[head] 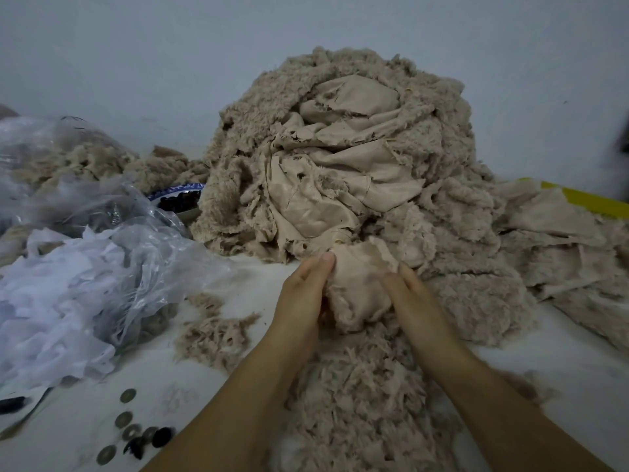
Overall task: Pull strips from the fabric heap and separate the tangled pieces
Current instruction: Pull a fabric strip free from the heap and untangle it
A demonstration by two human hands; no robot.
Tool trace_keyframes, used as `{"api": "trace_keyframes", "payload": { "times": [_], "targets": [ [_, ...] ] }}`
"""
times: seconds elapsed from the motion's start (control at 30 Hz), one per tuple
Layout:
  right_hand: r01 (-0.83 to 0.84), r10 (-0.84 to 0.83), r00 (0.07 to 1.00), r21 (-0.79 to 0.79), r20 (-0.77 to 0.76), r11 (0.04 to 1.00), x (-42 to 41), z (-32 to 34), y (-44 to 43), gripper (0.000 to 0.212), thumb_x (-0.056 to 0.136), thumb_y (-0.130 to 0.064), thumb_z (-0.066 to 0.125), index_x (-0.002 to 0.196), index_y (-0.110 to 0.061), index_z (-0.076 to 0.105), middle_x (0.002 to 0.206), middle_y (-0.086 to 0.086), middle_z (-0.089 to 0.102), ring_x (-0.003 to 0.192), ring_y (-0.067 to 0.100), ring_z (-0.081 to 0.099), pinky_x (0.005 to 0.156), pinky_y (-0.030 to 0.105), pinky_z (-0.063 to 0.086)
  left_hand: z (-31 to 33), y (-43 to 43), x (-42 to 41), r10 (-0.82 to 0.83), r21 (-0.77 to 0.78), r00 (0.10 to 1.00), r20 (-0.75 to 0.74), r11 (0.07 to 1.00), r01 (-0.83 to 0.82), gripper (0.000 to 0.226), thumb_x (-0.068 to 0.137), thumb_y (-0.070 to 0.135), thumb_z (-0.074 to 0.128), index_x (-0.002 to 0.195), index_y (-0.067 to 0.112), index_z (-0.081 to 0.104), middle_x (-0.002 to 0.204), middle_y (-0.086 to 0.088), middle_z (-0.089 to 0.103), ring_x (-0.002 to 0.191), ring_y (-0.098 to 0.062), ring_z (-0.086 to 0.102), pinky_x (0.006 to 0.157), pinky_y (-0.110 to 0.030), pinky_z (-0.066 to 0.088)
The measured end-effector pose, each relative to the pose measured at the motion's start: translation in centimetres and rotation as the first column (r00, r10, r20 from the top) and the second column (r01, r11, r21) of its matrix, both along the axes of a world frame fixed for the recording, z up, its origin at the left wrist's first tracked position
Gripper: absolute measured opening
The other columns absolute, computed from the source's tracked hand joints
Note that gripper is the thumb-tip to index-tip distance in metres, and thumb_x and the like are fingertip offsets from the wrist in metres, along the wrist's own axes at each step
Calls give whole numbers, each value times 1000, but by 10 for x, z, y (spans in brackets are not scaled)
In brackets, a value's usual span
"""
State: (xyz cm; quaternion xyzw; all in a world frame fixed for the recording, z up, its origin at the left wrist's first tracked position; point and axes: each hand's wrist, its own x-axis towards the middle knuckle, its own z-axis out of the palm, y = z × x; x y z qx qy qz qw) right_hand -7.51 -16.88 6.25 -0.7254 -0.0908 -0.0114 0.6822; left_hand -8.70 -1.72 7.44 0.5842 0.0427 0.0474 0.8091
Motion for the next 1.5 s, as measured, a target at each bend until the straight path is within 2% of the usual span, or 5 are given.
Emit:
{"api": "trace_keyframes", "payload": {
  "times": [0.43,0.77,1.1,1.23,1.5],
  "targets": [
    [267,-241,962,245,-131,932,8,7,-6,33,101,-45,50,109,-21,70,101,3,77,94,19,74,81,34,58,-9,0,-2,-189,643,977,98,761,83,24,91,51,66,71,37,61,68,19,65,61,1,59,60,-14,45],
    [357,-333,930,166,-154,919,22,10,-23,28,102,-22,46,86,-17,68,58,-12,64,51,0,56,53,17,47,21,-7,37,92,142,995,35,985,-96,24,103,11,46,103,14,69,87,-3,78,76,-17,73,63,-25,57],
    [-3,-100,982,-544,-160,839,52,17,-44,19,102,-17,42,92,-10,58,92,13,62,81,27,58,64,35,43,38,-107,100,-257,573,951,-174,758,310,27,97,29,49,75,20,61,73,-4,57,71,-17,54,62,-30,37],
    [146,-230,965,-469,-127,871,74,15,-71,24,103,-19,45,118,-8,61,110,16,65,100,35,62,77,37,48,49,-141,113,-336,594,930,-152,721,357,41,100,35,48,131,12,62,135,-10,59,123,-25,55,94,-31,45],
    [305,-354,932,-348,-84,886,93,11,-96,28,100,-38,47,107,-18,66,105,1,63,97,20,59,79,28,42,5,-127,116,-118,740,987,106,673,2,38,98,6,43,126,15,67,127,-3,61,119,-20,58,106,-31,44]
  ]
}}
